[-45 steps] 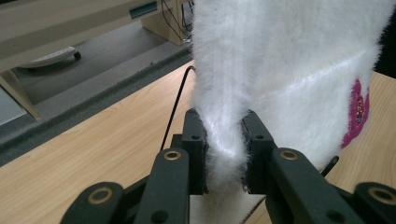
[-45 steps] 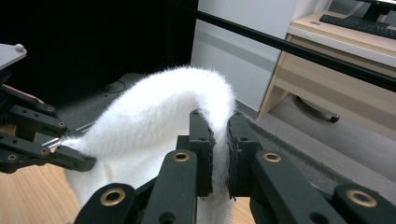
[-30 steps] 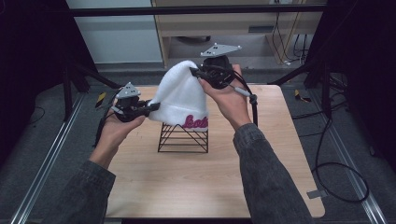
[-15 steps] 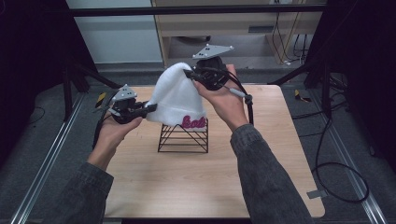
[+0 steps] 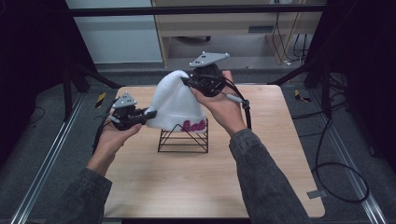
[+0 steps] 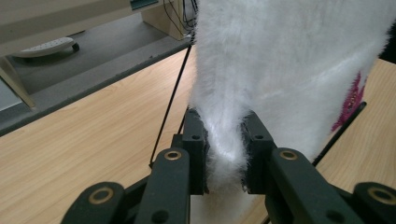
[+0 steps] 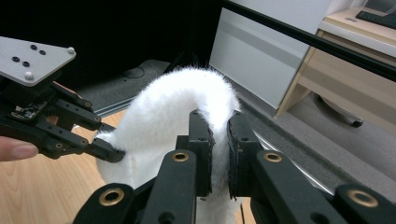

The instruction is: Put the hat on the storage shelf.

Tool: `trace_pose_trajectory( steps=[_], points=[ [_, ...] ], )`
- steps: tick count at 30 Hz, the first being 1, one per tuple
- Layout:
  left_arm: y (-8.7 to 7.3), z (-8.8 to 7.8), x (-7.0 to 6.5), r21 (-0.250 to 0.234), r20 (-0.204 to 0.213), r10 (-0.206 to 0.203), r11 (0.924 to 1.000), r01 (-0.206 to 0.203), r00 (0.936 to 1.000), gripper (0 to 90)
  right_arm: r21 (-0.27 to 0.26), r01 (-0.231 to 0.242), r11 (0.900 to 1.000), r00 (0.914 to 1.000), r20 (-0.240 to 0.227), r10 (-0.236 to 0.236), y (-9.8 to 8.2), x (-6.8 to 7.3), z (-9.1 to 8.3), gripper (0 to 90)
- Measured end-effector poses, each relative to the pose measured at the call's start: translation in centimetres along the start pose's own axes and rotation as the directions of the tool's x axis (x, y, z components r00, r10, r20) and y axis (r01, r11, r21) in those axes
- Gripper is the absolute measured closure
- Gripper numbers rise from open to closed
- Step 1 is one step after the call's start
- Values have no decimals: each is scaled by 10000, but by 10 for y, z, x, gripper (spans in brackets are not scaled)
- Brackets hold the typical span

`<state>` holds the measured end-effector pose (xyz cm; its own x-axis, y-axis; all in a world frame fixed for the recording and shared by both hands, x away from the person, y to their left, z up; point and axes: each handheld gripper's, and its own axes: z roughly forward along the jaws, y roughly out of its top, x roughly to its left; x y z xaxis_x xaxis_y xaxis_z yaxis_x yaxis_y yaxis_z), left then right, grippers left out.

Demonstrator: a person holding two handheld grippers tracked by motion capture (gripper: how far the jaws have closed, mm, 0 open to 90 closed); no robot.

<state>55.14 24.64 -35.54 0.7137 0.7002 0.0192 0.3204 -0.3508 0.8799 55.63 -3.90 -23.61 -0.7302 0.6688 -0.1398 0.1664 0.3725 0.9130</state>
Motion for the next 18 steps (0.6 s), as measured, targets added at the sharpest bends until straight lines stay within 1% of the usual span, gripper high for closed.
trace_pose_trajectory(
  steps=[4, 5, 11, 18],
  points=[
    [-7, 0, -1, 6, 12, 6, 10000, -6, 10000, 751, 189, 174, 9997, 9998, -30, -173, -5, 4, 0, 824],
    [-9, 1, -2, -23, 51, -51, 10000, 51, 10000, 750, 236, 164, 9996, 9999, -55, -163, -6, 4, -1, 824],
    [-13, 1, -4, 65, 95, 132, 9999, -133, 9999, 751, 339, 143, 9993, 9998, -121, -139, -13, 5, -3, 824],
    [-18, 1, -6, 126, 162, 187, 9997, -189, 9997, 751, 468, 42, 9989, 9998, -214, -32, -21, 5, -4, 825]
  ],
)
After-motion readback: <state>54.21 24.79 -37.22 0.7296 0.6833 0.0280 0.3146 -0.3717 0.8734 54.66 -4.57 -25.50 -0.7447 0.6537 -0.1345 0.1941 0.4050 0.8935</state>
